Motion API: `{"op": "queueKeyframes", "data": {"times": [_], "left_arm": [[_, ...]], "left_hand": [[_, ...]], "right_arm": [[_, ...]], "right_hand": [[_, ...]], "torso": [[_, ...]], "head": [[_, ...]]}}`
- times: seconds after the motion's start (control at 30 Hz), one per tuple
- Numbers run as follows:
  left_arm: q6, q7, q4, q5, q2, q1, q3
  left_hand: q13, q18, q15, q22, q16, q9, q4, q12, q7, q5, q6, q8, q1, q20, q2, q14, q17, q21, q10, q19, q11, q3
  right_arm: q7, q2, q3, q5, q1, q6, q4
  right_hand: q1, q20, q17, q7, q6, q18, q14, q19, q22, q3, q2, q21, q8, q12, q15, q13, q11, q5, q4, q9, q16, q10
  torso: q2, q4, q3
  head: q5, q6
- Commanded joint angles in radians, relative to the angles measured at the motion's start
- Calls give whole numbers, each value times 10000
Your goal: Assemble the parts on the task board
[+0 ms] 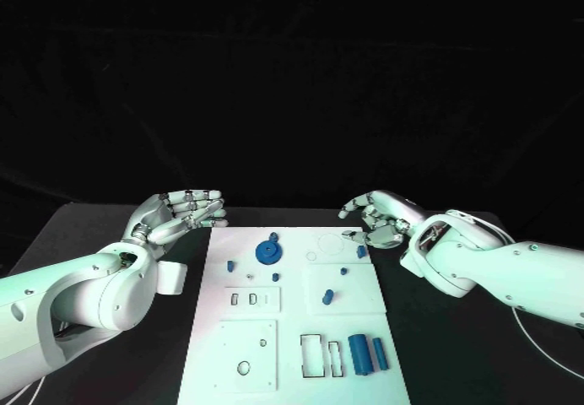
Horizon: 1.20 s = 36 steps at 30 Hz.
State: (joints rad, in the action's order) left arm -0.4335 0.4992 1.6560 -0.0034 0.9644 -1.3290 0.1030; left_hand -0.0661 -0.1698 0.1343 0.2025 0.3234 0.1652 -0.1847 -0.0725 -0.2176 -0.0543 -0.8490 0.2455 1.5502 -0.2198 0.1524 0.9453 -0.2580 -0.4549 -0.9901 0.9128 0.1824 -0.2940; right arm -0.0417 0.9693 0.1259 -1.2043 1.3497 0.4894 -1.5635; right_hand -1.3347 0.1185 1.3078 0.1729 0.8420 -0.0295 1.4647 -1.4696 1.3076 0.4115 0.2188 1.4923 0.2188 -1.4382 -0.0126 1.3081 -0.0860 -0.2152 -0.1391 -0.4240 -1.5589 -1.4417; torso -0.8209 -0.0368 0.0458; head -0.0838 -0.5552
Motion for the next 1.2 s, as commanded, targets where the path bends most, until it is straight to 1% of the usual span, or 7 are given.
{"op": "queueKeyframes", "data": {"times": [0.03, 0.27, 0.47, 0.5, 0.57, 0.87, 1.2], "left_arm": [[212, 53, -45, -23, -53, -12, -7], [206, 50, -113, -14, -106, -9, -5], [186, 48, -145, -4, -116, -7, -4], [177, 46, -149, -3, -115, -7, -3], [166, 44, -148, -1, -110, -7, -3], [140, 40, -156, 2, -72, -8, -3], [151, 34, -147, 2, -55, -8, -3]], "left_hand": [[9, -71, -1, 14, -19, 15, 65, 34, -43, 22, 86, -46, 89, -19, 6, -98, -14, -63, 68, -69, -16, 12], [9, -70, -2, 23, -20, 16, 91, 39, -43, 21, 91, -50, 111, -17, 5, -99, -21, -78, 70, -85, -17, 0], [9, -68, -1, 53, -26, 17, 166, 50, -55, 19, 105, -59, 173, -11, -6, -105, -37, -128, 79, -121, -12, -45], [9, -67, 0, 58, -27, 16, 177, 52, -59, 20, 110, -62, 177, -10, 0, -106, -40, -137, 82, -127, -11, -46], [9, -66, 1, 69, -29, 16, 201, 55, -63, 21, 115, -66, 189, -9, 11, -107, -46, -155, 85, -140, -9, -51], [9, -66, 1, 69, -29, 16, 201, 55, -63, 21, 115, -66, 189, -9, 11, -107, -46, -155, 85, -140, -9, -51], [9, -66, 1, 69, -29, 16, 201, 55, -63, 21, 115, -66, 189, -9, 11, -107, -46, -155, 85, -140, -9, -51]], "right_arm": [[-1024, 377, 29, 1396, -6, -835, 29], [-1130, 732, 103, 1193, -148, -999, 603], [-1159, 676, 148, 1052, -385, -1046, 933], [-1147, 652, 158, 1030, -430, -1049, 971], [-1128, 609, 176, 981, -504, -1065, 1018], [-1105, 340, 203, 904, -777, -940, 1252], [-941, 102, 206, 1014, -847, -643, 1419]], "right_hand": [[-86, 63, 2107, 28, -7, 14, 944, -258, 1719, 16, 81, -39, -70, 36, -63, 1070, -47, 61, 100, 24, 5, 59], [-153, 68, 2139, 25, 58, 23, 951, -282, 1753, 77, 92, -14, -61, 107, -65, 993, -47, 12, 180, 20, -2, 132], [-179, 73, 2148, 46, -34, 27, 953, -291, 1766, 123, 108, -7, -126, 119, -74, 982, -60, -47, 236, 44, -4, 147], [-214, 76, 2164, 54, -61, 28, 957, -295, 1772, 169, 88, -3, -149, 121, -78, 980, -66, -64, 271, 52, -8, 149], [-237, 79, 2168, 61, -77, 35, 958, -313, 1794, 205, 73, 15, -163, 113, -82, 989, -71, -66, 297, 58, -9, 140], [-311, 87, 2162, 73, -69, 34, 956, -313, 1795, 315, 46, 12, -177, 99, -91, 1003, -79, -92, 387, 62, -8, 125], [-263, 93, 2197, 82, -29, 38, 964, -323, 1809, 376, 6, 22, -168, 58, -97, 1046, -87, -129, 381, 59, -16, 83]], "torso": [[49, 61, -62], [73, 66, -125], [51, 15, -156], [53, 7, -143], [39, -20, -139], [-35, -62, -157], [-36, -73, -142]], "head": [[-23, 47], [-57, 74], [-124, 15], [-181, -4], [-118, 9], [-111, 12], [-71, 1]]}}
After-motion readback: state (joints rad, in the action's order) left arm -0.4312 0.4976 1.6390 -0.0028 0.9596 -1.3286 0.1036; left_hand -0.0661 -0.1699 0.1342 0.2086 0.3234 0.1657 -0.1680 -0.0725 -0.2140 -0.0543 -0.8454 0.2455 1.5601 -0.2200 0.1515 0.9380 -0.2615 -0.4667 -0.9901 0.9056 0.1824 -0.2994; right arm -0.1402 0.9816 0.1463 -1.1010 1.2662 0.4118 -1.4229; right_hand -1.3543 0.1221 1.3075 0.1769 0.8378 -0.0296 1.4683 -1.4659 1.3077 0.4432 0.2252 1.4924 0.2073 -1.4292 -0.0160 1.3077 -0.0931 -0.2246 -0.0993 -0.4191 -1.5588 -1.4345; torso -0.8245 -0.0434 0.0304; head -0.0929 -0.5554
